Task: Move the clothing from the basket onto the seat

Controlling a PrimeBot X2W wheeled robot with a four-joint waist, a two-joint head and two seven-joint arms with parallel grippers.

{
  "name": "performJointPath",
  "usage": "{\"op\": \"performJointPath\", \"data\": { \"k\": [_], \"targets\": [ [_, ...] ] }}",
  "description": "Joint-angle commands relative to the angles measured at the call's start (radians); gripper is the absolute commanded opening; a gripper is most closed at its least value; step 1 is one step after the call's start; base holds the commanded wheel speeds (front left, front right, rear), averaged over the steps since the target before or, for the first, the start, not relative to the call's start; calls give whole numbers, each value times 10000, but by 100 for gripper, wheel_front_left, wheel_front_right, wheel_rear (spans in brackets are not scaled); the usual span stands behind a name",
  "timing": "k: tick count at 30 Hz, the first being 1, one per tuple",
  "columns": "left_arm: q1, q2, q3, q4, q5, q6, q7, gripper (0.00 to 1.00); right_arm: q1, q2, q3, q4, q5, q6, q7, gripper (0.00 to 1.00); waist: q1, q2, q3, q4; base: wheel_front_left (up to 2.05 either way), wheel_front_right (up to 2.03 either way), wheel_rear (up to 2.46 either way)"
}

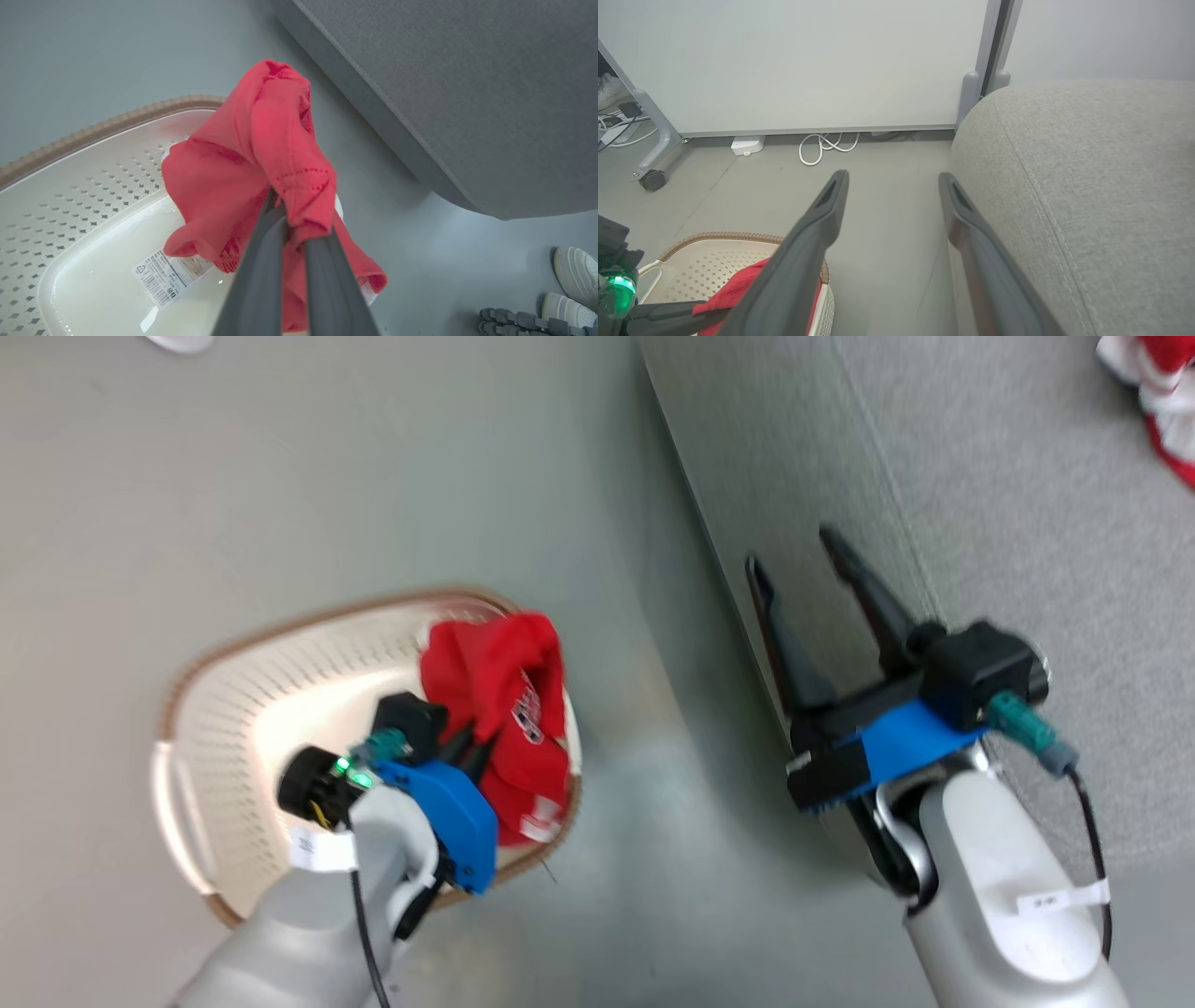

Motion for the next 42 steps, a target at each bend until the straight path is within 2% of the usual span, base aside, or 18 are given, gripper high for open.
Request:
{"op": "performJointPath", "data": {
  "k": [1,11,18,29,42],
  "targets": [
    [193,-91,-71,-86,-52,-20,-52,0,298,-22,-51,93,-84,1,48,100,1,-1,-1590,931,0,0,0],
    [851,-209,212,-1171,130,-20,-60,0,1798,-19,-315,179,-28,1,626,100,1,-1,-4270,1868,0,0,0],
    [934,-208,558,-1840,507,-20,-60,0,2680,-19,-420,21,110,1,978,100,1,-1,-5326,2510,0,0,0],
    [193,-325,771,-2643,913,-20,-63,0,3202,-19,-276,-212,337,1,1214,100,1,-1,-6099,2911,0,0,0],
    [-251,-575,678,-2793,844,-20,-62,0,3353,-19,-162,-334,500,1,1190,100,1,-1,-6166,2983,0,0,0]
  ]
}}
